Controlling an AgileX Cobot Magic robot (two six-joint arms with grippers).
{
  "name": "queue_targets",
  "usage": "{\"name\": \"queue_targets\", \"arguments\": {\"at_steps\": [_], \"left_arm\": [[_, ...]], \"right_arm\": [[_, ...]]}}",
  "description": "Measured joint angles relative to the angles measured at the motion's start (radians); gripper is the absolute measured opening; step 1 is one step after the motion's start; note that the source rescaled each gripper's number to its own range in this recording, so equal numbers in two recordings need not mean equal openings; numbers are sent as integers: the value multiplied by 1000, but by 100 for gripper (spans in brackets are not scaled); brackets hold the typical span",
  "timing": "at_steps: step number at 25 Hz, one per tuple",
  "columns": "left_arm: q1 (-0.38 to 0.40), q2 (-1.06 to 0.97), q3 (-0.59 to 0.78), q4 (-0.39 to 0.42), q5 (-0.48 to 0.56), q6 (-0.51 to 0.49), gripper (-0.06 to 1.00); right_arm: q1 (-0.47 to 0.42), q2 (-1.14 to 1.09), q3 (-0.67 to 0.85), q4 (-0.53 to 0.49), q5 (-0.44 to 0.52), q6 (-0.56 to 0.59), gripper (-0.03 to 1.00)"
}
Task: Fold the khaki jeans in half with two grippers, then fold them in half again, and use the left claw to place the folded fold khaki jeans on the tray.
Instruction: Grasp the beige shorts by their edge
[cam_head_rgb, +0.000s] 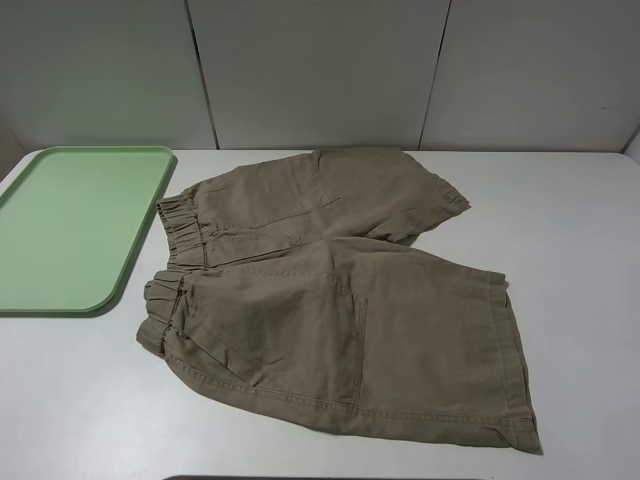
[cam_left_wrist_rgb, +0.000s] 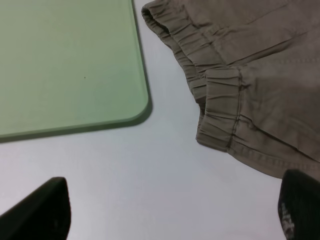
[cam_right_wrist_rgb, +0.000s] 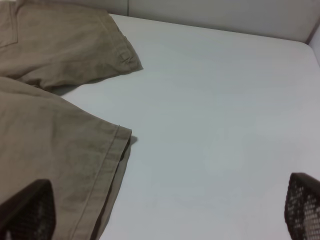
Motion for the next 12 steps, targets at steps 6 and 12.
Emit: {"name": "queue_targets", "arguments": {"at_steps": [6, 12], "left_arm": [[0, 0, 0, 0, 0, 0, 86], [0, 0, 0, 0, 0, 0, 86]], "right_arm": [[0, 0, 0, 0, 0, 0, 100], [0, 0, 0, 0, 0, 0, 100]]}}
